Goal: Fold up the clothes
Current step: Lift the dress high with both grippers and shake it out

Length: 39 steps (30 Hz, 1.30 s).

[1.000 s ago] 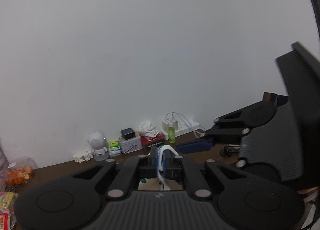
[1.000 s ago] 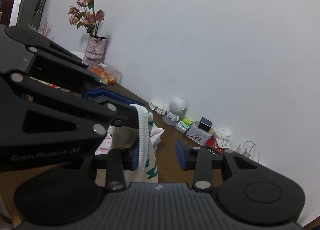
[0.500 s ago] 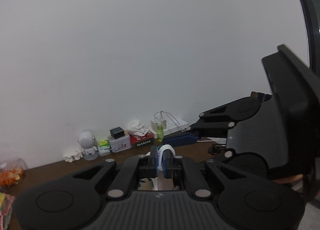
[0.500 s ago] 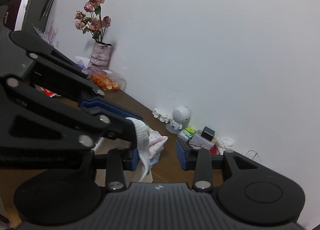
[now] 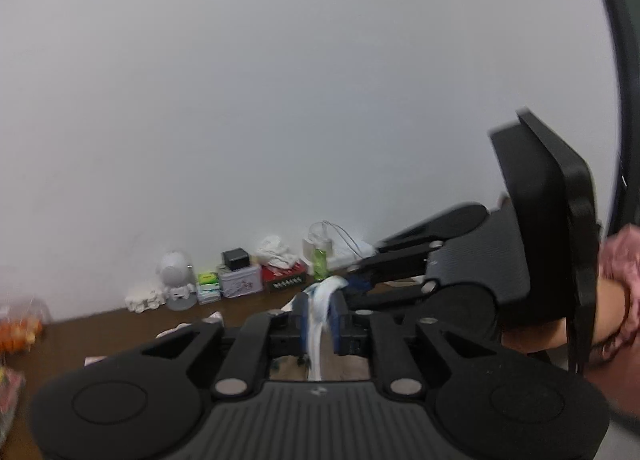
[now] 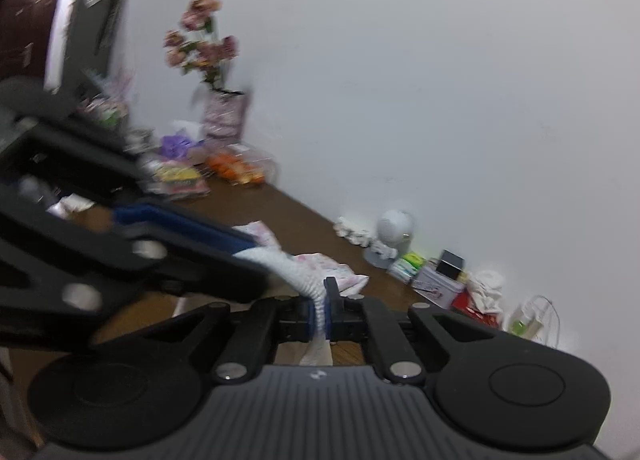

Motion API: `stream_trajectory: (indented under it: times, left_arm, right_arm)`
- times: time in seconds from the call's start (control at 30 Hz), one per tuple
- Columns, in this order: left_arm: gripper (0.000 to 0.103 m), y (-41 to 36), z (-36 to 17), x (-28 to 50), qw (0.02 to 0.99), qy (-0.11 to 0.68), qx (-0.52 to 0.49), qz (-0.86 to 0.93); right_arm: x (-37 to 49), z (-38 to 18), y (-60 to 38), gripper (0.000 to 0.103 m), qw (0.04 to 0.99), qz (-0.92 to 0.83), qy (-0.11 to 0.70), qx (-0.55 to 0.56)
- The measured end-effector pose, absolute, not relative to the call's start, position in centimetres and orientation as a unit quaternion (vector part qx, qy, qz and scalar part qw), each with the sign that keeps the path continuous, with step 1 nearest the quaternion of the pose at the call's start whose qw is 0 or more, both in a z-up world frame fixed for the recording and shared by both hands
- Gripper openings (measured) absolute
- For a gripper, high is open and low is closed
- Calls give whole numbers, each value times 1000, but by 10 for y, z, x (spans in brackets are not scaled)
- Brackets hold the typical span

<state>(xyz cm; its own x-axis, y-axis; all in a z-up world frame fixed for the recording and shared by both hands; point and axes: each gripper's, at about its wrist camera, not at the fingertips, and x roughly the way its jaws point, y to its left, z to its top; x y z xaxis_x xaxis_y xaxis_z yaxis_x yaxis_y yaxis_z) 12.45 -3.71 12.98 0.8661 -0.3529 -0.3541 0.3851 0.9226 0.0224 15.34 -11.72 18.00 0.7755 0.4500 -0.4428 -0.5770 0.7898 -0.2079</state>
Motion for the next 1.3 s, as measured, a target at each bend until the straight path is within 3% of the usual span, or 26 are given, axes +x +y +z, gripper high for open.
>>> stream_trajectory:
  times: [0.07, 0.33, 0.4, 0.43, 0.5, 0.57, 0.77, 0.9, 1.07, 1.17, 1.23, 1.3]
  left_arm:
    - [56, -29, 125, 125, 969, 174, 29, -173]
    - [56, -37, 75, 143, 955, 259, -10, -147]
    - [55, -44, 59, 154, 951, 284, -20, -118]
    - [48, -42, 52, 160, 948, 300, -26, -101]
    - [32, -35, 35, 169, 940, 331, -41, -76]
    - [6, -26, 33, 161, 932, 348, -59, -81]
    - [3, -13, 70, 133, 951, 302, -23, -62]
    - [3, -14, 111, 122, 966, 253, 8, -54]
    - [3, -39, 121, 111, 967, 233, 75, -74]
    - [3, -54, 117, 106, 962, 235, 108, -86]
    - [3, -60, 115, 103, 960, 235, 125, -91]
    - [3, -65, 112, 101, 957, 235, 140, -96]
  right_arm:
    - [167, 186, -127, 4, 938, 260, 201, -112]
    - [186, 197, -184, 2, 949, 208, 225, 69]
    - [184, 197, -186, 2, 951, 199, 222, 80]
    - [182, 197, -183, 2, 953, 195, 218, 77]
    - [180, 198, -181, 2, 958, 185, 208, 67]
    - [177, 199, -179, 2, 963, 176, 198, 56]
    - [161, 186, -196, 2, 970, 149, 194, 1]
    - [151, 160, -210, 2, 960, 150, 231, -52]
    - [144, 112, -205, 5, 935, 182, 282, -119]
    - [139, 93, -194, 21, 925, 199, 281, -158]
    - [134, 88, -183, 42, 923, 202, 263, -197]
    - [131, 84, -172, 45, 920, 195, 242, -239]
